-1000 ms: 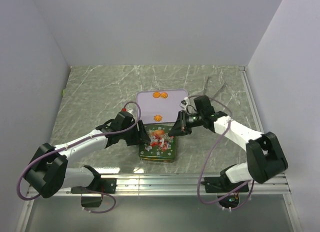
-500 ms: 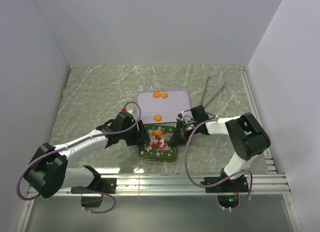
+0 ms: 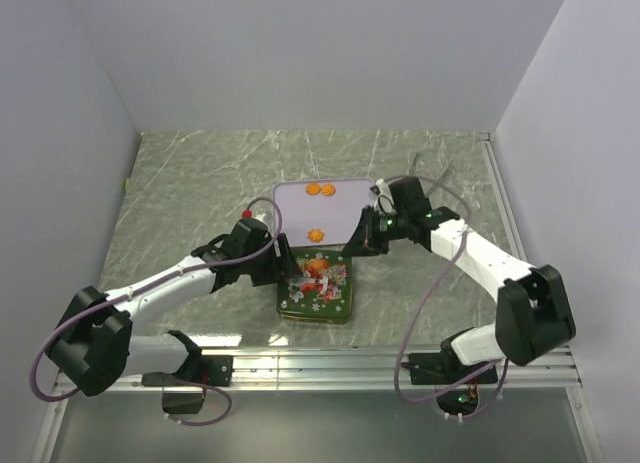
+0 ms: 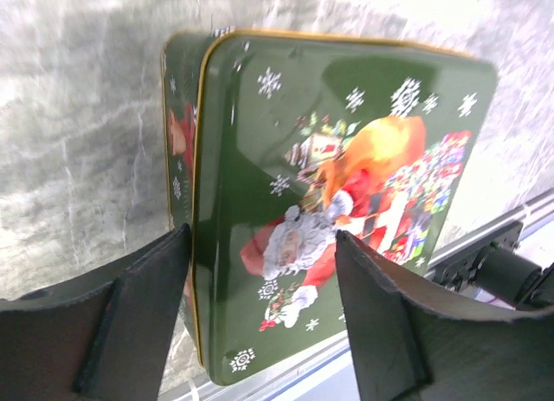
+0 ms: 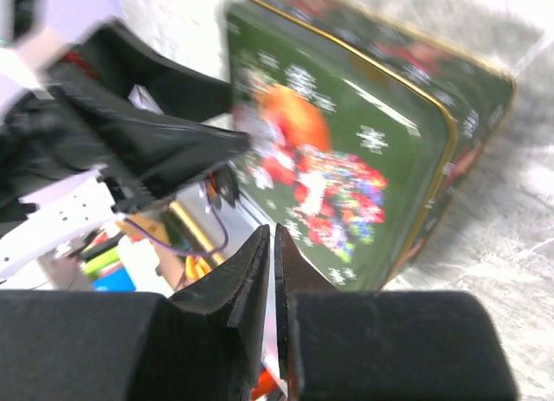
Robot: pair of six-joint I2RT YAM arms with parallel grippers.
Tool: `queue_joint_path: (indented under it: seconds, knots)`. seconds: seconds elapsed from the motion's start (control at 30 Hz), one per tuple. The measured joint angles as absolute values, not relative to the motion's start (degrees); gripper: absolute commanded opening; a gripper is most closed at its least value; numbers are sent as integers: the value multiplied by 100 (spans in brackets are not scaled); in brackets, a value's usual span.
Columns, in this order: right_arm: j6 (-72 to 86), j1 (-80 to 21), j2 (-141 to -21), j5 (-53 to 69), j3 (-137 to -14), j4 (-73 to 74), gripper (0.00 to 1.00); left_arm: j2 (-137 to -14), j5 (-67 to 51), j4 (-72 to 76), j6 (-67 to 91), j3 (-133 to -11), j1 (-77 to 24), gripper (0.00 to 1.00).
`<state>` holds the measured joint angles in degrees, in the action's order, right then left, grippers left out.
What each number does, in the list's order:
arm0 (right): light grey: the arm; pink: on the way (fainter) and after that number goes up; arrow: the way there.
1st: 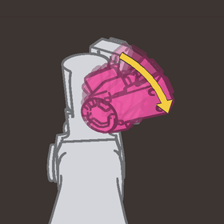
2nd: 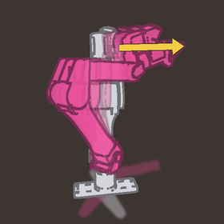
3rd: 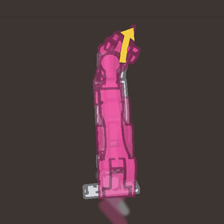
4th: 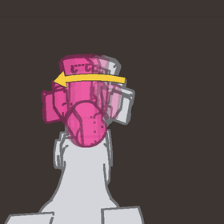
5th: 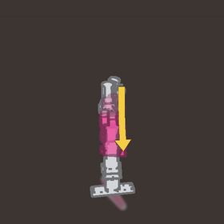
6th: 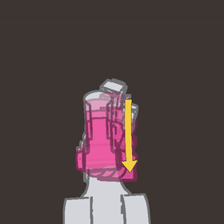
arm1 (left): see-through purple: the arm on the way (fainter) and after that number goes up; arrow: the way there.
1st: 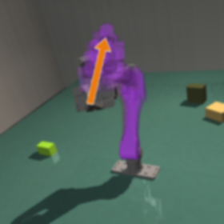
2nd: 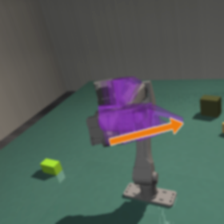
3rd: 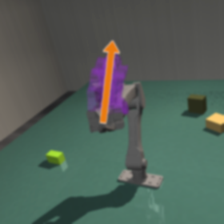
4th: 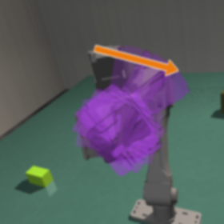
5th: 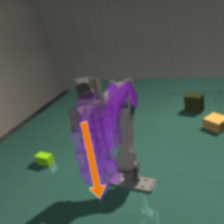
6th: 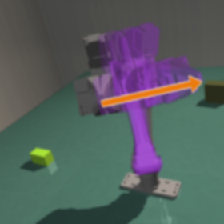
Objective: Pack the cookies
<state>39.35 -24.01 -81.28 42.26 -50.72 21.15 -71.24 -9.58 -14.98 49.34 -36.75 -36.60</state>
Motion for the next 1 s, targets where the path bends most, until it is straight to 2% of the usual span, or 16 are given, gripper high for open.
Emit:
queue_joint_path:
  seconds: [0.2, 0.47, 0.5, 0.57, 0.6, 0.63, 0.73, 0.8, 0.93, 1.0]
  knots:
    - [3636, -2401, -7590, 3822, -5878, 2661, 18, -6901, -609, -1734, 4919, -3848, -3658, 80]
    - [3245, -2403, -6702, 3179, -6543, 3332, 20, -6337, 143, -2615, 4742, -4348, -3658, 79]
    - [3201, -2403, -6563, 3089, -6628, 3385, 21, -6265, 266, -2757, 4696, -4523, -3658, 84]
    - [3140, -2403, -6278, 2958, -6764, 3452, 28, -6090, 589, -2989, 4567, -4897, -3658, 86]
    - [3103, -2403, -6128, 2908, -6825, 3472, 36, -6014, 773, -3148, 4515, -5109, -3658, 87]
    - [3063, -2425, -5972, 2845, -6871, 3479, 97, -5907, 1057, -3267, 4456, -5365, -3658, 88]
    - [2919, -2502, -5439, 2617, -6781, 3245, 98, -5478, 1994, -3422, 4392, -5920, -3658, 92]
    - [3004, -2545, -4930, 2215, -6320, 2832, 98, -4963, 2746, -3267, 4215, -5953, -3656, 89]
    - [3767, -2561, -3966, 1203, -4967, 2169, 99, -3758, 3334, -2364, 3234, -5059, -3640, 81]
    - [3894, -2563, -3607, 939, -4283, 1758, 99, -3212, 3505, -1837, 2735, -4403, -3642, 88]
